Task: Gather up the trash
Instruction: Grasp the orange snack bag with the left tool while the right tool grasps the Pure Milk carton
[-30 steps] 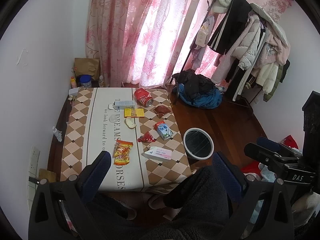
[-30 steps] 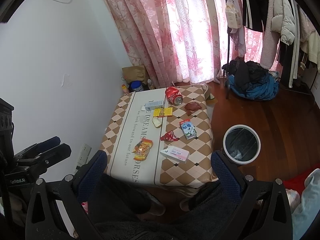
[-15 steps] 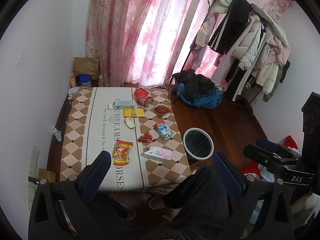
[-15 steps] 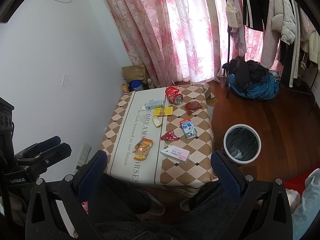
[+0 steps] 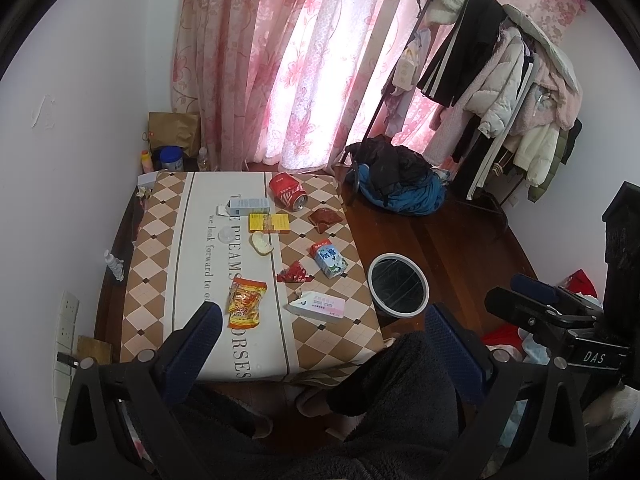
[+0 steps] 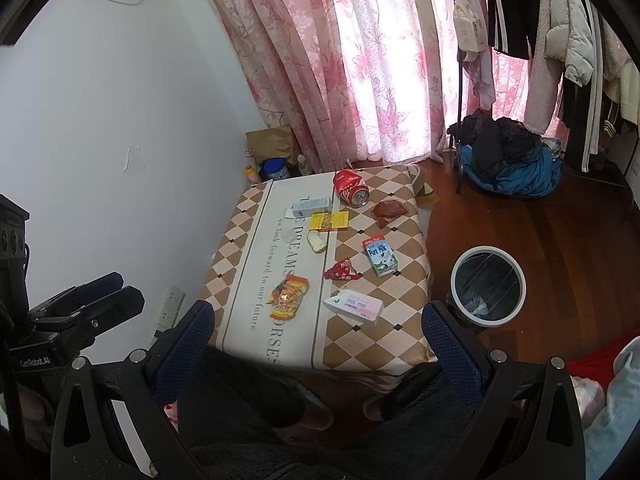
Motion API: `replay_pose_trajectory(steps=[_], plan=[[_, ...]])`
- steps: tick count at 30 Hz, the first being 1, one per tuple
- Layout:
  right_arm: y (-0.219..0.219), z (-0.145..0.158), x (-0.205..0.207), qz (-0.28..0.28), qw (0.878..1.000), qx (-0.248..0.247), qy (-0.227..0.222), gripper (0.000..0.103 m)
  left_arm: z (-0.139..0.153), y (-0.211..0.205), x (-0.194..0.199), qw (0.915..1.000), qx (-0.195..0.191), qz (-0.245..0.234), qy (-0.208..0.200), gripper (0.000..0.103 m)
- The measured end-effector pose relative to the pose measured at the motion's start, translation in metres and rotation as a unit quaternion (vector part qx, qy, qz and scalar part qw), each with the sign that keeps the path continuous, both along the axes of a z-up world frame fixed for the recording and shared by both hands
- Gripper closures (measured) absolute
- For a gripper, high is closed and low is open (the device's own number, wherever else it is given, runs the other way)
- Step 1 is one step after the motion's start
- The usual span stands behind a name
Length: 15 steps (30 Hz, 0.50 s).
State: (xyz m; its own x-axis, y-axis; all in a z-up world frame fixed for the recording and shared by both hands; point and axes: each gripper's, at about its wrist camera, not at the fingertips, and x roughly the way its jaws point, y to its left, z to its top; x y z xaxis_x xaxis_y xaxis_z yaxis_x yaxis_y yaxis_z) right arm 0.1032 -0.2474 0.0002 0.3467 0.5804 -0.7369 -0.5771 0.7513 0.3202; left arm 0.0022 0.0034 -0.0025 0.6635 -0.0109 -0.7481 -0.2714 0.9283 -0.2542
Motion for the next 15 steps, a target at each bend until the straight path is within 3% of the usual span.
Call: replay_pose_trajectory(steps=[7, 12, 15], plan=[[0.001, -0.004, 0.005, -0.01, 1.0, 0.0, 0.004, 0.0, -0.019, 0.005, 0.01, 0.9993, 0.022, 0.027, 0.01, 0.0], [0.016, -0.041, 0.036, -0.022, 0.999, -0.022, 0.034, 0.0, -0.078, 0.032, 0.046, 0.9915, 0.072, 0.09, 0.06, 0.0], [0.034, -0.081, 0.068, -0.032, 0.997, -0.047, 0.06, 0.0, -0.126, 0.05, 0.071, 0.9862, 0.072, 0.11, 0.101, 0.0]])
